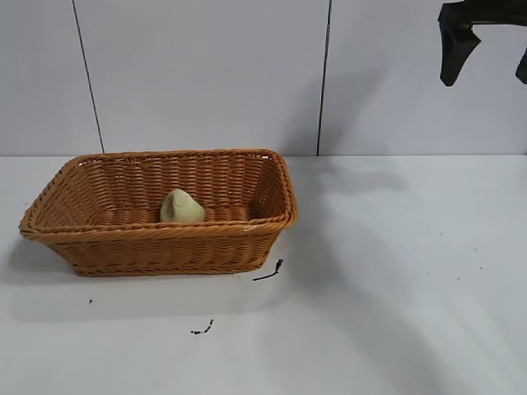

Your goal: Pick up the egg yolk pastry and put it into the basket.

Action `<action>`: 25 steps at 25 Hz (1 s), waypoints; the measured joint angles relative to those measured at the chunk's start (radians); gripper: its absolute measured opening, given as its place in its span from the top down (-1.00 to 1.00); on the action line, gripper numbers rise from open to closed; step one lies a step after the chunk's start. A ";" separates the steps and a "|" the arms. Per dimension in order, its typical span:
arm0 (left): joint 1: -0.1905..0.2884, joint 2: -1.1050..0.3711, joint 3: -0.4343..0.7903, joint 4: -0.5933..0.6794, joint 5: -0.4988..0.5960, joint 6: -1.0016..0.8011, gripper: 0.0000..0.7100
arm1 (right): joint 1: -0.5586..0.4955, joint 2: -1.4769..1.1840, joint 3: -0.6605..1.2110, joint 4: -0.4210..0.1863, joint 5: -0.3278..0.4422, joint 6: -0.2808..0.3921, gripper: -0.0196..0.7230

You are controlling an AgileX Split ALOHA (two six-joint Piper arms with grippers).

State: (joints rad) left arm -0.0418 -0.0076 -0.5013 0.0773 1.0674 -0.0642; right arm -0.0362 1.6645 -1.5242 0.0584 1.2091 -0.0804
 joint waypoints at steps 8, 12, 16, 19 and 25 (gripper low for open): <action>0.000 0.000 0.000 0.000 0.000 0.000 -0.96 | 0.000 -0.445 0.514 0.003 0.001 -0.005 -0.92; 0.000 0.000 0.000 0.000 0.000 0.000 -0.96 | 0.000 -0.685 0.736 0.003 -0.041 -0.014 -0.92; 0.000 0.000 0.000 0.000 0.000 0.000 -0.96 | 0.000 -0.941 0.902 0.004 -0.133 -0.015 -0.92; 0.000 0.000 0.000 0.000 0.000 0.000 -0.96 | 0.000 -1.131 0.990 0.007 -0.160 -0.015 -0.92; 0.000 0.000 0.000 0.000 0.000 0.000 -0.96 | 0.000 -1.441 1.022 0.011 -0.186 -0.015 -0.92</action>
State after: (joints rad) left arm -0.0418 -0.0076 -0.5013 0.0773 1.0674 -0.0642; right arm -0.0362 0.2237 -0.5018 0.0689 1.0236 -0.0952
